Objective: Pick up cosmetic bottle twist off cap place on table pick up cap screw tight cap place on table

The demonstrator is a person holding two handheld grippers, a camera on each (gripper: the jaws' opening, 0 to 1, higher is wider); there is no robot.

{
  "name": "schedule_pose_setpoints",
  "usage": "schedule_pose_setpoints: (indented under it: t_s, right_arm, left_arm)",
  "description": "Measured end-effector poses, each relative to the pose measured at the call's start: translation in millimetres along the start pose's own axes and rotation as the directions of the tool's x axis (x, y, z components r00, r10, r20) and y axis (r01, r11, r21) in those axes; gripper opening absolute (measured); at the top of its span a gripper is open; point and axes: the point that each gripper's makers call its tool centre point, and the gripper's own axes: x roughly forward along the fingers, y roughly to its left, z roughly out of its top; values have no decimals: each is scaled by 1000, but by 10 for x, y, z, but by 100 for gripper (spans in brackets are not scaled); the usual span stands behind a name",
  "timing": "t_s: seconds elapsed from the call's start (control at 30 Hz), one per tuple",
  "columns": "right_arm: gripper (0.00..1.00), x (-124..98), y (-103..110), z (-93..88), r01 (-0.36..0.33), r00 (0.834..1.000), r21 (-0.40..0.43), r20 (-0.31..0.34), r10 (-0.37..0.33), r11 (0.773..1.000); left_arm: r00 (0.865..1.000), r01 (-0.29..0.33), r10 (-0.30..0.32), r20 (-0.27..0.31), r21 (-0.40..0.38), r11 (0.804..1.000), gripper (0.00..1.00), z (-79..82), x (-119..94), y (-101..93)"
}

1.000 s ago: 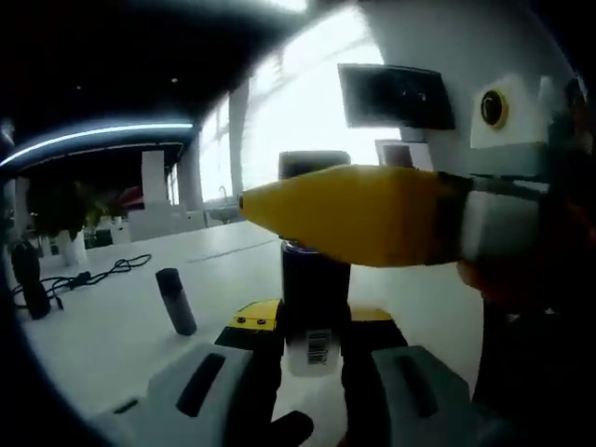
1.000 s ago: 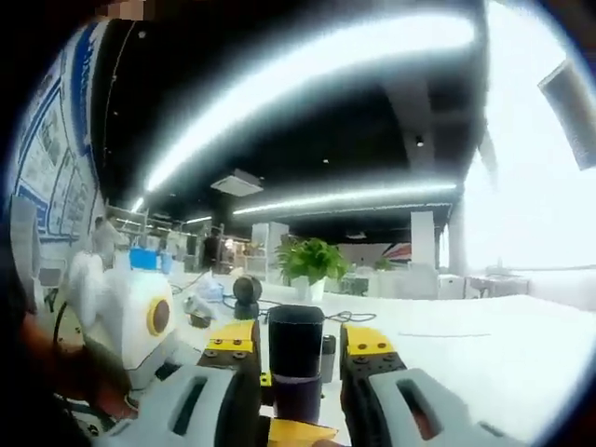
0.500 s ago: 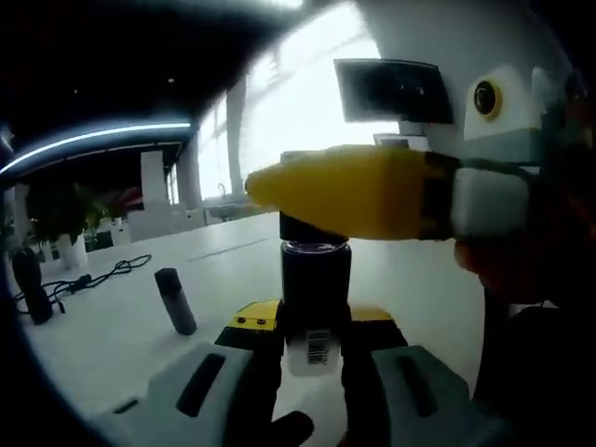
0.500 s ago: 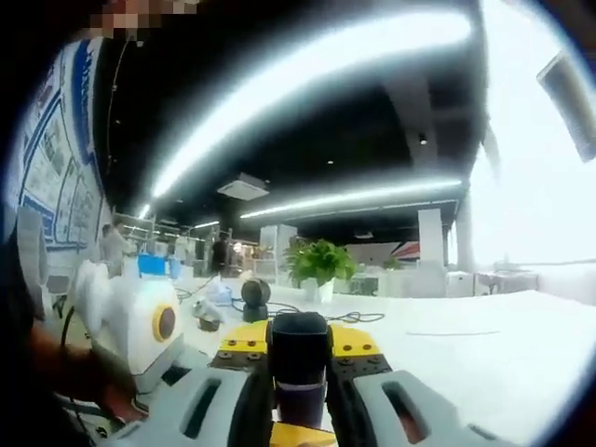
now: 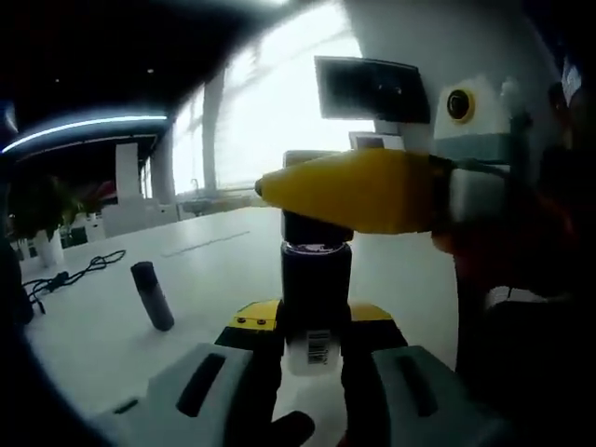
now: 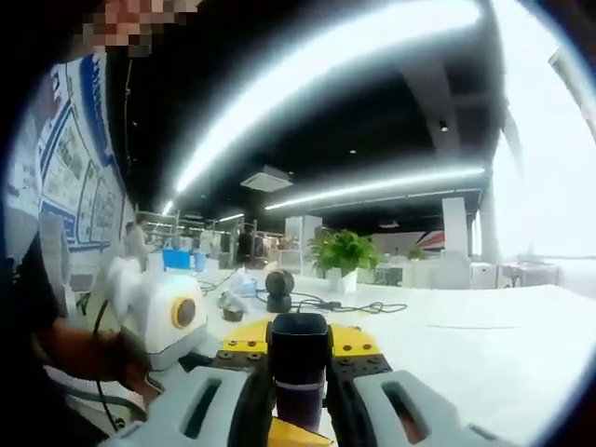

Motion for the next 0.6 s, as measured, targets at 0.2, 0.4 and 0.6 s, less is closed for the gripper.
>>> schedule_pose_setpoints:
  t_s: [0.2,0.4,0.6]
  right_arm:
    - [15,-28,66,20,-63,998,5,-4,63,998]
    - [15,-70,156,15,-134,991,5,-13,134,991]
    - [15,-114,207,13,-183,983,22,-14,183,983]
  left_arm:
    - [997,81,-81,15,-9,997,14,22,-37,-82]
    - [985,169,-169,22,13,986,14,17,-85,-178]
    - [969,246,-246,26,14,969,14,12,-114,-250]
